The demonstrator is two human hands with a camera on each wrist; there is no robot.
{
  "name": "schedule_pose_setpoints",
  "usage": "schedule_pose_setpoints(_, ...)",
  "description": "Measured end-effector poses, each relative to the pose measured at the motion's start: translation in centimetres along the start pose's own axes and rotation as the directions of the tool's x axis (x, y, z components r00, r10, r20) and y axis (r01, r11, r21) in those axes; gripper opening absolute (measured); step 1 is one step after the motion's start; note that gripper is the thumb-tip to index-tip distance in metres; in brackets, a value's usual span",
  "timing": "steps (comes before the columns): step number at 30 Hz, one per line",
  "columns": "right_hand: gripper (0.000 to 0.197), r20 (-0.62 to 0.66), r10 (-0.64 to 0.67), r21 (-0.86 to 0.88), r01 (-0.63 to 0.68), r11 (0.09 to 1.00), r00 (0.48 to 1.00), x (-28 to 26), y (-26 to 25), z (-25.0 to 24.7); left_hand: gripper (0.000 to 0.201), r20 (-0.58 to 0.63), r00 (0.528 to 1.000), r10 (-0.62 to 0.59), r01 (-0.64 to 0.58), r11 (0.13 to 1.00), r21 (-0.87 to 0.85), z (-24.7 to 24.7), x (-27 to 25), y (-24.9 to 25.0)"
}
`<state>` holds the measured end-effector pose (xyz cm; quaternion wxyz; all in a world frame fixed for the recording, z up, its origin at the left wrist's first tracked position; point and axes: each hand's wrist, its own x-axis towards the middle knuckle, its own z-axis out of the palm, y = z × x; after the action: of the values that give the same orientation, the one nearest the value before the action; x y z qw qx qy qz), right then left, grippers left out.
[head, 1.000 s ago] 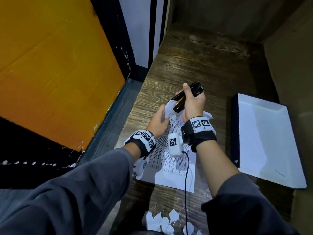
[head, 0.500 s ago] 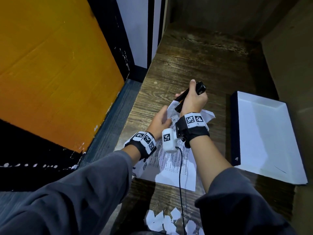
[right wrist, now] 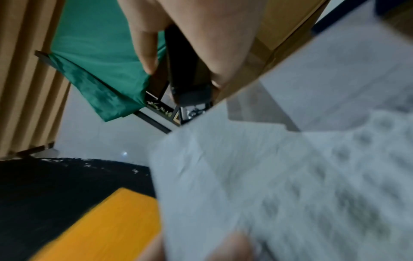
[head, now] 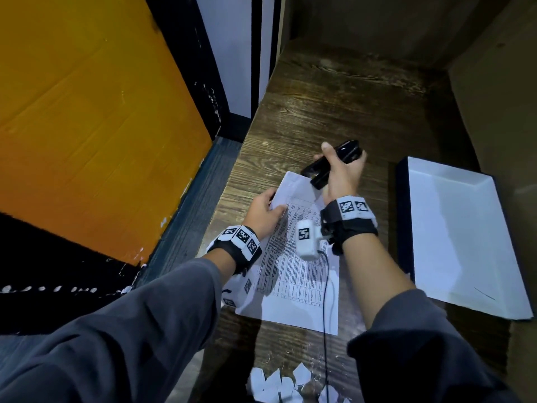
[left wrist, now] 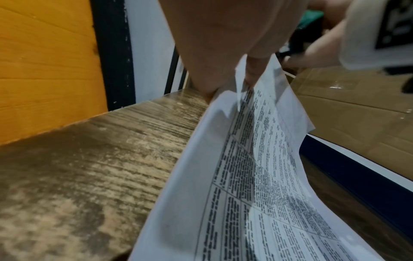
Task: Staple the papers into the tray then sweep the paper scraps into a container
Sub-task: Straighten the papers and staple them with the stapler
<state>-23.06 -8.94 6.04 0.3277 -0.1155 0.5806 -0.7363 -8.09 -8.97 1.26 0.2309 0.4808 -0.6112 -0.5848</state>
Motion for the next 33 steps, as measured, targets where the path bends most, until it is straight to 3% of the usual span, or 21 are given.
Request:
schedule_pose_setpoints(2,0.053,-0.016,0.01,-0.263,-0.014,0.965,1.0,2.3,-0.4,-2.3,0.041,-0.042,0.999,-0.024,0.026,0.998,0.048,-0.1,0.5,-0.6)
schedule_pose_setpoints(3,0.051,-0.018,0.015,-0.464,-0.022,0.886,1.0,3.4,-0.4,-3.7,0.039,-0.058,0.997,-0.045,0.048,0.998,0.049,-0.1,0.7,-0.9)
schedule_pose_setpoints(5,0.049,-0.038,0.043,-0.817,-0.056,0.575,0.998,5.3,0.1,-6.6,0.031,-0.09,0.992,-0.084,0.086,0.996,0.018,-0.2,1.0,-1.3)
schedule_pose_setpoints(6,0.052,-0.057,0.07,-0.911,-0.08,0.404,0.996,6.0,0.6,-8.0,0.028,-0.101,0.99,-0.094,0.094,0.996,-0.001,-0.2,1.1,-1.4)
schedule_pose_setpoints(7,0.055,-0.083,0.098,-0.959,-0.106,0.265,0.992,6.5,1.1,-9.3,0.026,-0.103,0.99,-0.097,0.096,0.995,-0.018,-0.2,1.1,-1.4)
schedule_pose_setpoints(9,0.057,-0.135,0.148,-0.983,-0.15,0.101,0.98,7.0,2.4,-11.5,0.031,-0.095,0.988,-0.121,0.117,0.992,-0.048,0.0,1.2,-1.4)
schedule_pose_setpoints(12,0.055,-0.218,0.16,-0.976,-0.219,-0.009,0.963,6.8,4.3,-13.6,0.04,-0.101,0.982,-0.16,0.152,0.985,-0.083,0.3,1.0,-1.1)
schedule_pose_setpoints(15,0.051,-0.248,0.187,-0.969,-0.242,-0.056,0.951,6.4,5.7,-14.4,0.048,-0.13,0.979,-0.158,0.145,0.984,-0.105,0.5,0.5,-0.5)
schedule_pose_setpoints(22,0.056,-0.184,0.205,-0.983,-0.174,-0.067,0.961,4.9,6.5,-14.3,0.043,-0.142,0.982,-0.124,0.104,0.985,-0.136,0.3,0.8,-0.2)
schedule_pose_setpoints(24,0.064,-0.116,0.134,-0.989,-0.102,-0.104,0.984,4.3,5.6,-14.5,0.05,-0.163,0.979,-0.118,0.093,0.984,-0.152,-0.1,0.9,0.4)
schedule_pose_setpoints(25,0.064,-0.032,0.057,-0.997,-0.028,-0.079,0.998,3.8,5.0,-14.5,0.054,-0.172,0.978,-0.115,0.09,0.985,-0.149,-0.3,0.8,0.8)
schedule_pose_setpoints(26,0.063,0.064,-0.009,-0.998,0.064,0.012,0.998,3.1,4.3,-14.4,0.056,-0.18,0.978,-0.109,0.084,0.986,-0.142,-0.7,1.0,1.2)
schedule_pose_setpoints(27,0.061,0.146,-0.024,-0.974,0.148,0.173,0.989,2.2,3.6,-14.2,0.056,-0.178,0.98,-0.085,0.06,0.988,-0.143,-1.1,1.3,1.4)
schedule_pose_setpoints(29,0.064,0.25,0.084,-0.847,0.176,0.501,0.965,-0.4,2.7,-14.4,0.047,-0.155,0.987,-0.036,0.01,0.986,-0.164,-2.1,1.7,1.8)
schedule_pose_setpoints(31,0.079,0.293,0.247,-0.767,0.073,0.637,0.924,-2.6,3.0,-15.3,0.041,-0.15,0.989,-0.017,-0.015,0.978,-0.207,-2.6,1.7,3.2)
schedule_pose_setpoints(33,0.094,0.295,0.382,-0.723,-0.056,0.688,0.876,-3.8,4.1,-16.4,0.043,-0.127,0.992,0.012,-0.047,0.962,-0.269,-2.7,1.6,4.7)
